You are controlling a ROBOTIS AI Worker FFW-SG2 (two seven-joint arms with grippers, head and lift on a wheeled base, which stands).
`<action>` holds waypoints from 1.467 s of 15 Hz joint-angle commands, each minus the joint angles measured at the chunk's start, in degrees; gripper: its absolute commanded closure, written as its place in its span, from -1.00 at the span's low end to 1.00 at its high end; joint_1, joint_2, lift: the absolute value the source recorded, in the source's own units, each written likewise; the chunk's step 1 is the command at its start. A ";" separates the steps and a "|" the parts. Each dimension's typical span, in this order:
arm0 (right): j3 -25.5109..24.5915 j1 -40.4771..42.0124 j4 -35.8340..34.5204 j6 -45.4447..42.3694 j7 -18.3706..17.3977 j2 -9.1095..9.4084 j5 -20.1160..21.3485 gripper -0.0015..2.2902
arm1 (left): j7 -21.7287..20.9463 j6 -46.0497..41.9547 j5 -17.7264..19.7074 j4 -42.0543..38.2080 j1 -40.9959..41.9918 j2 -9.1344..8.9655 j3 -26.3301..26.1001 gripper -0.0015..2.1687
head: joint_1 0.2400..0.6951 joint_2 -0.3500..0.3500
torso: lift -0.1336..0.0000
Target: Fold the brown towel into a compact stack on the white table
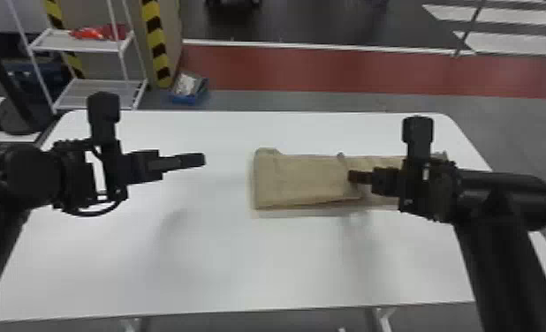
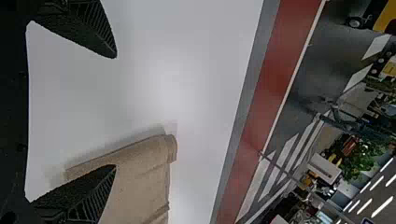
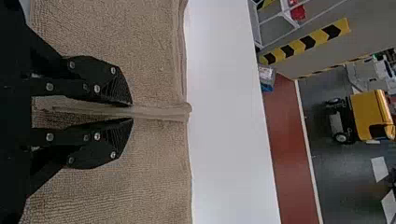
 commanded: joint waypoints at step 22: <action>4.14 -5.45 10.43 -4.57 0.84 0.37 1.77 -0.07 | -1.86 0.00 -0.91 1.34 0.26 0.07 1.63 -0.96 | 1.00 -0.11 | -0.80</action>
